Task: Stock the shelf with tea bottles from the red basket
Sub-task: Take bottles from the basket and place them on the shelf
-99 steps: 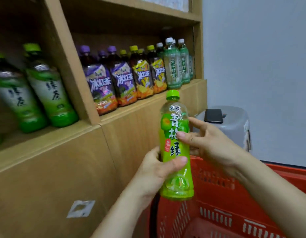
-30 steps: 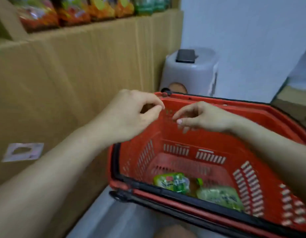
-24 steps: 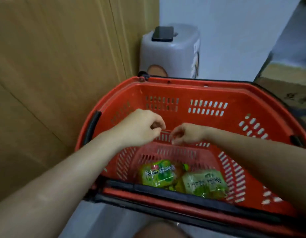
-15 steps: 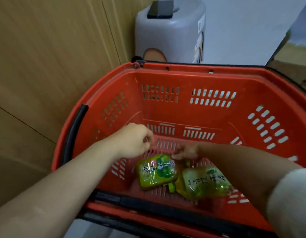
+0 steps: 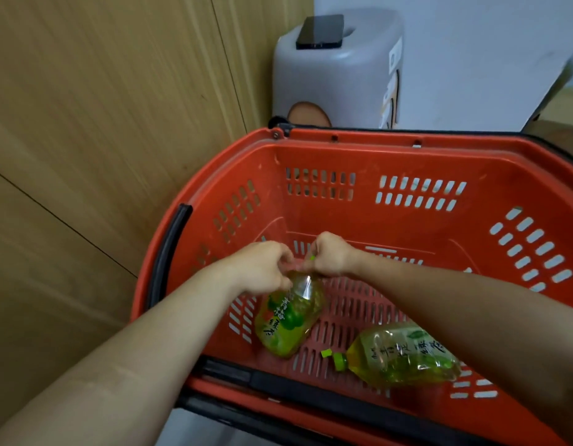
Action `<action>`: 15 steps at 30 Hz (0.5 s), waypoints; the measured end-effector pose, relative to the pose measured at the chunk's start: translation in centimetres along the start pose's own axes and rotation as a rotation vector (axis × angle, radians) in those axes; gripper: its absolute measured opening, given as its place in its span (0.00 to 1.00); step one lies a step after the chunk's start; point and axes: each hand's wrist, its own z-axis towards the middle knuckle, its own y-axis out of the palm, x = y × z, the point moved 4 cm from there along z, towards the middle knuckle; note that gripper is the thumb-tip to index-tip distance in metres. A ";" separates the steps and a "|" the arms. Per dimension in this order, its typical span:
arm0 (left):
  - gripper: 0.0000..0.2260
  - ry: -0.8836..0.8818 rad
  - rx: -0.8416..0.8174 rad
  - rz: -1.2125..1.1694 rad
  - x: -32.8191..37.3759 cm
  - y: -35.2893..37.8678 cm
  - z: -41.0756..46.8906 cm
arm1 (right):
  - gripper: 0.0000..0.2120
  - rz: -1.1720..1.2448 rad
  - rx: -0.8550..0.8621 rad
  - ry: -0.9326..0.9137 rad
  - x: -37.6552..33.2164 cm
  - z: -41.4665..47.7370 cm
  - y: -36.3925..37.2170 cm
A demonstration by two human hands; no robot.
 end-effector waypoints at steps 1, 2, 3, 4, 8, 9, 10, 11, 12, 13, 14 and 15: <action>0.28 -0.025 0.010 -0.002 -0.3 -0.1 0.0 | 0.15 -0.154 0.030 -0.089 -2.2 -0.4 -0.4; 0.35 -0.047 0.015 -0.031 -0.7 -0.1 0.1 | 0.15 -0.273 0.050 -0.179 -4.2 -1.0 -1.1; 0.42 -0.061 0.009 -0.095 -1.0 -0.2 0.1 | 0.12 -0.348 0.068 -0.254 -6.0 -1.8 -2.3; 0.49 -0.061 -0.004 -0.199 -1.2 -0.2 0.1 | 0.10 -0.367 0.085 -0.301 -7.3 -2.6 -4.1; 0.58 0.067 0.004 -0.681 -0.9 -1.1 -0.6 | 0.06 -0.022 0.104 -0.379 -9.8 -8.1 -12.6; 0.54 0.122 -0.003 -0.800 -0.5 -1.4 -0.9 | 0.05 0.071 0.118 -0.392 -10.0 -9.3 -14.0; 0.47 0.174 -0.003 -0.908 0.1 -1.7 -1.3 | 0.05 0.145 0.137 -0.406 -10.0 -10.2 -15.0; 0.40 0.231 0.007 -0.982 1.0 -2.1 -2.0 | 0.06 0.216 0.158 -0.421 -10.0 -10.8 -15.4; 0.32 0.272 0.035 -1.017 1.7 -2.5 -2.5 | 0.08 0.303 0.176 -0.424 -9.8 -11.0 -15.6; 0.26 0.303 0.076 -1.026 2.1 -2.9 -2.9 | 0.10 0.419 0.187 -0.411 -9.3 -10.8 -15.6; 0.23 0.312 0.120 -1.032 2.4 -3.2 -3.3 | 0.12 0.561 0.181 -0.382 -8.6 -10.5 -15.3; 0.24 0.299 0.158 -1.030 2.2 -3.4 -3.4 | 0.14 0.703 0.154 -0.340 -7.7 -10.0 -14.8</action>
